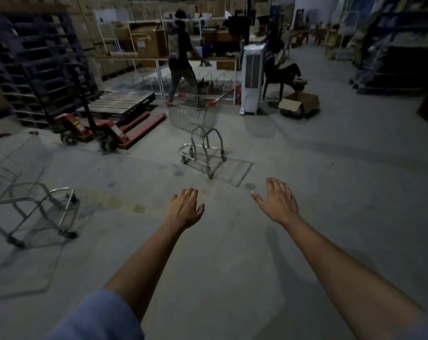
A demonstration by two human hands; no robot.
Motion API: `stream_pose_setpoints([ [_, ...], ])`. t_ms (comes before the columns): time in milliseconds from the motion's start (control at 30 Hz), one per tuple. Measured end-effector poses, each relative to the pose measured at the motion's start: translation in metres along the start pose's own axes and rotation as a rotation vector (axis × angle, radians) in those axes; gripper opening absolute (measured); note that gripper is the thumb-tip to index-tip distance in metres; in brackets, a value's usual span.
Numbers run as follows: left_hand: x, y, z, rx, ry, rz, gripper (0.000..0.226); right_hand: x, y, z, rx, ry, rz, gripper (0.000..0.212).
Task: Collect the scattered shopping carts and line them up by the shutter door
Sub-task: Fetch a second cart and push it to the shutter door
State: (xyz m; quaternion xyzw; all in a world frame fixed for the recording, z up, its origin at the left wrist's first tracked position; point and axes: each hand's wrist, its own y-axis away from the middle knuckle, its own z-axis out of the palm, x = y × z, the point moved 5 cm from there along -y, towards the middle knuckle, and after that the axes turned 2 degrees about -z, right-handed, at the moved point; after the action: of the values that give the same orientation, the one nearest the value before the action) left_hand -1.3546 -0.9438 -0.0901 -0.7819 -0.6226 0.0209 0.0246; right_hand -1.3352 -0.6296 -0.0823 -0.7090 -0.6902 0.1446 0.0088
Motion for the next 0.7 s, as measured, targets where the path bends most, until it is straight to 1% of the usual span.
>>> stream_pose_setpoints([
  [100,0.006,-0.096,-0.007,0.017,0.032,-0.049,0.061,0.026,-0.105,-0.011,0.006,0.013,-0.016,0.089],
  [233,0.012,-0.220,0.013,0.005,0.017,-0.052,0.058,0.061,-0.224,-0.006,0.013,0.009,-0.049,0.085],
  [367,0.025,-0.358,0.057,-0.024,0.020,-0.085,0.056,0.110,-0.341,0.028,-0.001,0.026,-0.052,0.087],
  [500,0.052,-0.508,0.095,-0.019,0.024,-0.030,0.063,0.149,-0.477,0.055,0.001,0.033,-0.073,0.086],
  [567,0.063,-0.585,0.103,-0.038,0.075,-0.027,0.061,0.166,-0.545,0.065,-0.045,0.018,-0.071,0.086],
  [633,0.070,-0.663,0.100,-0.015,0.076,-0.045,0.053,0.185,-0.613,0.073,-0.029,0.030,-0.070,0.089],
  [700,0.080,-0.735,0.096,-0.014,0.089,-0.047,0.055,0.205,-0.678,0.082,-0.041,0.031,-0.058,0.090],
])
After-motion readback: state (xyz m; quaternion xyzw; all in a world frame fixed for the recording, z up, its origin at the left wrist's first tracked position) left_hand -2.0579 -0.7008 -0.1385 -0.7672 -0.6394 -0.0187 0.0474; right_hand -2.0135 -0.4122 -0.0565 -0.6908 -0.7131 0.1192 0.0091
